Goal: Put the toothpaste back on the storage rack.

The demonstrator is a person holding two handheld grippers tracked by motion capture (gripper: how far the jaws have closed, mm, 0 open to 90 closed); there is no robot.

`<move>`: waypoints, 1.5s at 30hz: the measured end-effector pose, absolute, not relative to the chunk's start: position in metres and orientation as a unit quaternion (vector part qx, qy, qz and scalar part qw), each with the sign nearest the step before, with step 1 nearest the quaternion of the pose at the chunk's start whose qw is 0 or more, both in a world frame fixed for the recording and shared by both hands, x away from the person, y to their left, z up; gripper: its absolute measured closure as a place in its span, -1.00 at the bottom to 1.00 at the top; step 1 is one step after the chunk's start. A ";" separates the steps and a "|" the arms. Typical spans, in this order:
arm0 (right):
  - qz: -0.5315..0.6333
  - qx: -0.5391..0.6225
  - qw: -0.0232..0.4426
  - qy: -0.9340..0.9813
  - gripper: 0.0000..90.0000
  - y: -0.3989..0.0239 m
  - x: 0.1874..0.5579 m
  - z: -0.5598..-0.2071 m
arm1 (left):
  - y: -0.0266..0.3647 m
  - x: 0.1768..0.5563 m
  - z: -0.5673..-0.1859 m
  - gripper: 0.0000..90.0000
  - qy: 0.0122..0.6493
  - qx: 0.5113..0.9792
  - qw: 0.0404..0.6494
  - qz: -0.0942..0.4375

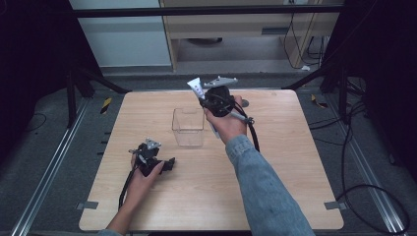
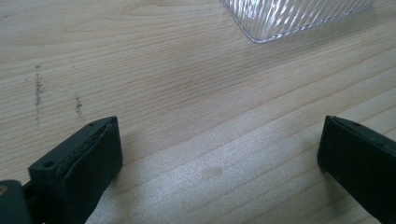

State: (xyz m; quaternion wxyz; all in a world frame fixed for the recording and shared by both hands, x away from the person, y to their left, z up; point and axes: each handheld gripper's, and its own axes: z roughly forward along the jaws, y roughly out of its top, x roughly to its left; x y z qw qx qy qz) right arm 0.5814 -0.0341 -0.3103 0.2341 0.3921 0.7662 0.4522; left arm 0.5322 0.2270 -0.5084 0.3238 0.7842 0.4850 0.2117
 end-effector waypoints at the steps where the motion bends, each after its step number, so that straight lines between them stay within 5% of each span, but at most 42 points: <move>1: 0.455 0.390 0.237 0.765 0.75 -0.029 0.587 -0.306 | 0.227 0.532 -0.508 -1.00 0.485 0.784 0.324 0.212; 45: 0.495 0.390 0.252 0.734 0.75 0.024 0.642 -0.306 | 0.227 0.532 -0.508 -1.00 0.485 0.785 0.323 0.211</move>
